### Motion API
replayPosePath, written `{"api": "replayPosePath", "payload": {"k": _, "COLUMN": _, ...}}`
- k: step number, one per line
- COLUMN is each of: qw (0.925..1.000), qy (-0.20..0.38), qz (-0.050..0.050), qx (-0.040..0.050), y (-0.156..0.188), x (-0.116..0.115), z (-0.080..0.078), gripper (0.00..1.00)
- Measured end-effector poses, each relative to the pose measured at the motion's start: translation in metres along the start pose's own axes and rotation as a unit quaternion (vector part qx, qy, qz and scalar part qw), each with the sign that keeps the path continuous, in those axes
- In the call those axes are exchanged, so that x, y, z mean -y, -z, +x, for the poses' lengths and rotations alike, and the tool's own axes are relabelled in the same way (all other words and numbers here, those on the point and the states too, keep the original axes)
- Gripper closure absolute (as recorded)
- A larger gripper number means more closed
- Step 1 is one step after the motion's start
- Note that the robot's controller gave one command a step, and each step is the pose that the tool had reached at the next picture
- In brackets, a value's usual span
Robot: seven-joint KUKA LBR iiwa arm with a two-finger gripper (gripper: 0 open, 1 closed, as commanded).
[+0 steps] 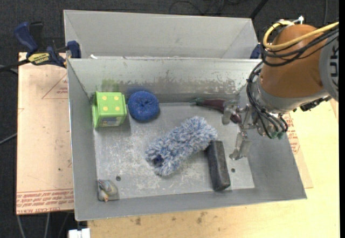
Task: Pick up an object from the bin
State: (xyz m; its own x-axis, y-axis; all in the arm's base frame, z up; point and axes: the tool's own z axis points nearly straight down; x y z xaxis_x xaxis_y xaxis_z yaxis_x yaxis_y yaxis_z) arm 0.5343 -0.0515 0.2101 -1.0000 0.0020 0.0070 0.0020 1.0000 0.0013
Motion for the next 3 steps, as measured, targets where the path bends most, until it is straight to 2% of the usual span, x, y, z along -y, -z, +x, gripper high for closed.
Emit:
{"api": "replayPosePath", "payload": {"k": 1, "qw": 1.0, "qy": 0.001, "qz": 0.0, "qx": 0.004, "y": 0.004, "x": 0.0, "z": -0.001, "gripper": 0.0}}
{"api": "replayPosePath", "payload": {"k": 2, "qw": 0.9996, "qy": 0.026, "qz": 0.001, "qx": 0.0086, "y": -0.035, "x": -0.02, "z": -0.024, "gripper": 0.0}}
{"api": "replayPosePath", "payload": {"k": 3, "qw": 0.9983, "qy": 0.057, "qz": 0.001, "qx": 0.0063, "y": -0.097, "x": -0.055, "z": -0.026, "gripper": 0.0}}
